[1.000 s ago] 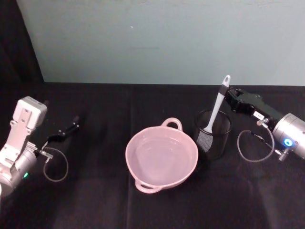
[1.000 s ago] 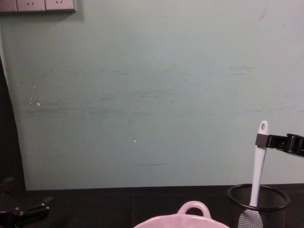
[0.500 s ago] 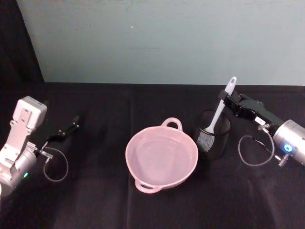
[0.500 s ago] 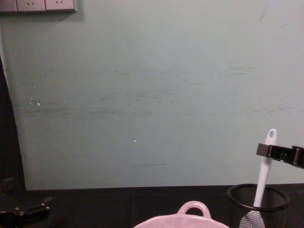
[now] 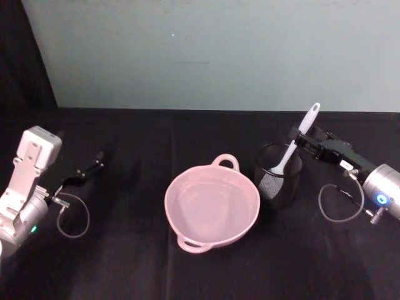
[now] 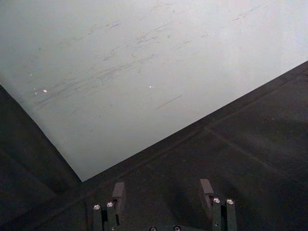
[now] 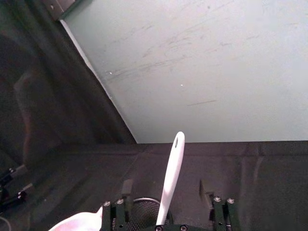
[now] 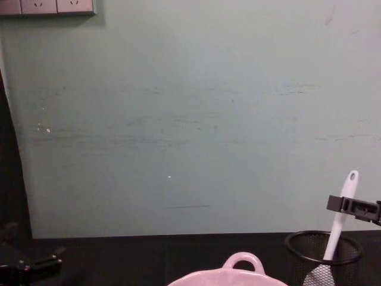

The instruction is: Use the one hand to pick up the spoon and stir the clear water in the bowl.

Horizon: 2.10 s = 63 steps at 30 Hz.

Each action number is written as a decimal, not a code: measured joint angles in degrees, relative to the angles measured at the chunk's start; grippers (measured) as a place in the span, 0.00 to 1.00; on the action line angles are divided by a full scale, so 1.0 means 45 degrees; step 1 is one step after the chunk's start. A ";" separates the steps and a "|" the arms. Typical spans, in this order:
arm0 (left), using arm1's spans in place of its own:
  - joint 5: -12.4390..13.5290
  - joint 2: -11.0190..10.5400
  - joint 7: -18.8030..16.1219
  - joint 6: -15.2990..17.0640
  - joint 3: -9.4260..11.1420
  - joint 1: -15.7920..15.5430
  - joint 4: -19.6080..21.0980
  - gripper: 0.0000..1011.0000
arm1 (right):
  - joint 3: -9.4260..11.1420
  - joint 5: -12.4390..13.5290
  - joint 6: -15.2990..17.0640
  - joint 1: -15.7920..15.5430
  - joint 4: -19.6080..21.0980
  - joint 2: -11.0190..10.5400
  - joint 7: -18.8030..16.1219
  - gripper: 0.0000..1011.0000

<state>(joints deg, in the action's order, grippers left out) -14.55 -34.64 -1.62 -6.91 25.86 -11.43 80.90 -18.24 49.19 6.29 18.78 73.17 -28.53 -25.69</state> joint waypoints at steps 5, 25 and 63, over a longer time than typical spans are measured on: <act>0.0000 0.0000 0.0000 0.0000 0.0000 0.0000 0.0000 0.99 | 0.0150 -0.0058 0.0063 -0.0477 0.0769 -0.0359 0.0303 0.99; 0.0000 0.0000 0.0000 0.0000 0.0000 0.0000 -0.0001 0.99 | -0.0114 -0.5369 0.0064 -0.1923 0.3812 -0.1796 0.4843 0.99; 0.0000 0.0000 0.0000 0.0000 0.0000 0.0000 -0.0001 0.99 | -0.0190 -0.6646 -0.1457 -0.1631 0.1538 -0.0597 0.4148 0.99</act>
<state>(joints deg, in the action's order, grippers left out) -14.55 -34.65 -1.62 -6.91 25.86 -11.43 80.90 -19.09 19.28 -0.26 11.44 80.09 -31.21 -7.02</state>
